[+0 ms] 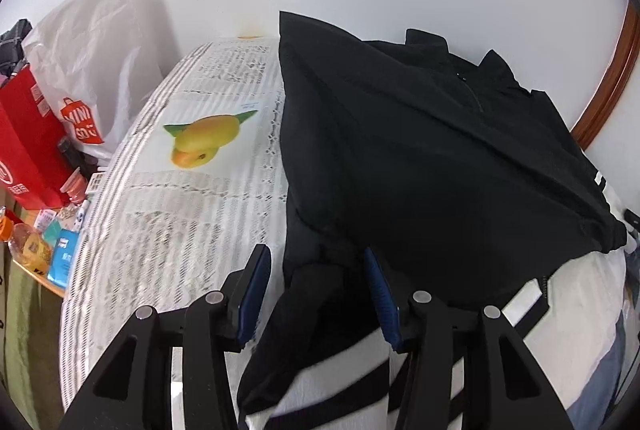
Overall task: Fold large clothes
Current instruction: 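Grasp the blue sleeve cuff with the right gripper, then fold the blue sleeve with the right gripper across the jacket body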
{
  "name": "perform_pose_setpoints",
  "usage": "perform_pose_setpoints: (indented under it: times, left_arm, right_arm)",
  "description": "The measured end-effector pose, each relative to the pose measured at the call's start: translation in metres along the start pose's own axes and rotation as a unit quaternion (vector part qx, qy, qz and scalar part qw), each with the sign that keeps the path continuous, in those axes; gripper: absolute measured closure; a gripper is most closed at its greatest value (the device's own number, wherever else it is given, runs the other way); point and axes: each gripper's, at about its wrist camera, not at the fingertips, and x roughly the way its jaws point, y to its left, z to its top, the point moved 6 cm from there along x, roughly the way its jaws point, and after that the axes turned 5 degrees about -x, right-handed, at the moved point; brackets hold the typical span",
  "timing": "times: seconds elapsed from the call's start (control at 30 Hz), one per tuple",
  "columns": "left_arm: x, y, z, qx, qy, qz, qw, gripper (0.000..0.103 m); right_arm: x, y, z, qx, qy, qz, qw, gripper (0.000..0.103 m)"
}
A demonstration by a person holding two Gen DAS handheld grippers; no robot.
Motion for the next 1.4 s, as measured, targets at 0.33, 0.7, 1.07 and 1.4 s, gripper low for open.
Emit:
perform_pose_setpoints:
  times: [0.33, 0.7, 1.07, 1.4]
  left_arm:
    - [-0.033, 0.001, -0.008, -0.014, -0.001, 0.006, 0.9999, 0.054]
    - [-0.045, 0.008, -0.037, -0.025, 0.002, 0.011, 0.9996, 0.054]
    - [-0.044, 0.022, -0.042, -0.033, 0.016, 0.006, 0.9993, 0.054]
    - [-0.04, 0.019, -0.051, 0.006, 0.026, 0.005, 0.9996, 0.054]
  right_arm:
    - [-0.041, -0.187, -0.105, 0.069, 0.043, -0.141, 0.987, 0.024]
    - [-0.009, -0.245, -0.168, 0.1, 0.086, -0.135, 0.982, 0.024]
    - [-0.009, -0.223, -0.117, 0.046, 0.05, -0.162, 0.984, 0.102]
    - [-0.096, -0.148, 0.007, 0.023, -0.105, -0.111, 0.988, 0.103]
